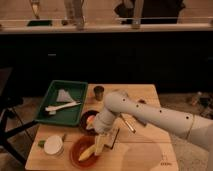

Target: Place banana in red bowl

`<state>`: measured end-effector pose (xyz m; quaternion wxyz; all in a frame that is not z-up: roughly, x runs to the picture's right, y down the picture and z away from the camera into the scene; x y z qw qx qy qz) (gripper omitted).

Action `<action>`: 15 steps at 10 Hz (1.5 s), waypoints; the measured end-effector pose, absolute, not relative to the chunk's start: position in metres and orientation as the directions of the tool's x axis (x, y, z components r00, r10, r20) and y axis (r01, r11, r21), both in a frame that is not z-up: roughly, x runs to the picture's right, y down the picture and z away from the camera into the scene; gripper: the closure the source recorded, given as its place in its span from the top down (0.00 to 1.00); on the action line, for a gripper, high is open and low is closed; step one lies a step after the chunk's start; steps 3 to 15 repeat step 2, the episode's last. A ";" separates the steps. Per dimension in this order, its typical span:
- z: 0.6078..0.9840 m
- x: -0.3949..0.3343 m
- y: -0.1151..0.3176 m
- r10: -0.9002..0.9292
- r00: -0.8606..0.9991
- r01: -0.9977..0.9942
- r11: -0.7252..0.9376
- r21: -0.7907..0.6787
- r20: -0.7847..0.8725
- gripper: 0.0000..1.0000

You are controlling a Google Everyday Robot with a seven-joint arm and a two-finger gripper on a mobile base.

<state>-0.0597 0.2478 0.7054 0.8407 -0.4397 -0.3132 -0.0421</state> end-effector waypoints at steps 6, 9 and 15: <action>0.706 -0.049 0.246 0.226 0.798 0.321 0.626 -0.711 0.559 0.80; 0.706 -0.049 0.246 0.226 0.798 0.321 0.626 -0.711 0.559 0.80; 0.706 -0.049 0.246 0.226 0.798 0.321 0.626 -0.711 0.559 0.80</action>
